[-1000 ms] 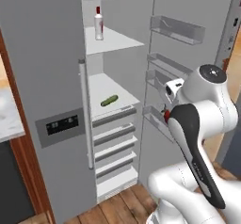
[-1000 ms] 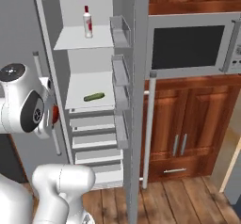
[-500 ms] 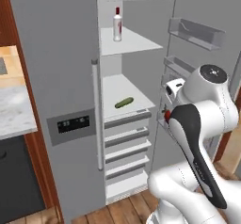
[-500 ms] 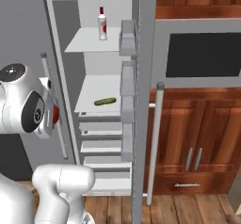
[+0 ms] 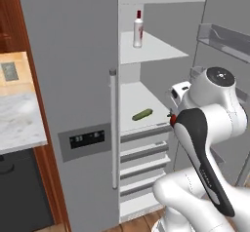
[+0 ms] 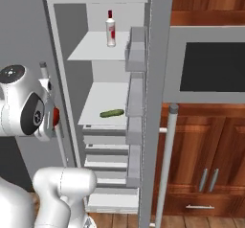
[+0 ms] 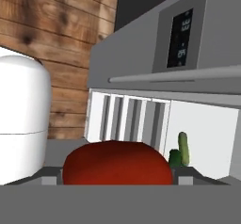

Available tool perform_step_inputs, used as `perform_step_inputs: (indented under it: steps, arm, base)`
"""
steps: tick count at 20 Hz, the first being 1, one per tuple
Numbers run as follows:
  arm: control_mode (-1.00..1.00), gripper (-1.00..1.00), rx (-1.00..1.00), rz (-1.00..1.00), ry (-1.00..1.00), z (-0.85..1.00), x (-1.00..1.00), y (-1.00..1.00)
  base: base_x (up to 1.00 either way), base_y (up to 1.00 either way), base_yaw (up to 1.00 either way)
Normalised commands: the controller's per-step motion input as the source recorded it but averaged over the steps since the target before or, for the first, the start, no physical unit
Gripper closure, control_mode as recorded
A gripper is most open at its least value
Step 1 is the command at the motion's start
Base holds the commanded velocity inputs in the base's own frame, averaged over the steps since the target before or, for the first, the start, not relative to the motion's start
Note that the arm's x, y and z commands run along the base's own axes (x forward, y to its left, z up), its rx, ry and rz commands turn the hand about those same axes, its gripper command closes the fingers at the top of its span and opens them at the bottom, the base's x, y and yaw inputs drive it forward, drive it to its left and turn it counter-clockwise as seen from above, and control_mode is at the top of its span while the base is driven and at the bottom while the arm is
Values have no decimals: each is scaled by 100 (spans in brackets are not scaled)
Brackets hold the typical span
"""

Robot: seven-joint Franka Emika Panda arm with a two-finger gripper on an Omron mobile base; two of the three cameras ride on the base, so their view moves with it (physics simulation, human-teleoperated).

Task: Place the liquor on the top shelf of the fridge to keep it out of children's reach, and place the cucumber and bell pepper on lower shelves for easy access.

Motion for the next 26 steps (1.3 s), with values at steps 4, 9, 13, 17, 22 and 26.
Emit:
perform_step_inputs:
  steps: [4, 9, 13, 17, 22, 26]
  arm:
    - [100, 100, 0, 0, 0, 0, 0, 0]
    - [100, 100, 0, 0, 0, 0, 0, 0]
    - [100, 100, 0, 0, 0, 0, 0, 0]
    - [100, 100, 0, 0, 0, 0, 0, 0]
    - [100, 100, 0, 0, 0, 0, 0, 0]
    - [100, 100, 0, 0, 0, 0, 0, 0]
  base:
    - [41, -25, 6]
    - [18, -43, 2]
    - [16, -36, 0]
    - [28, -4, 0]
    - [36, 0, 0]
    - [51, 4, 0]
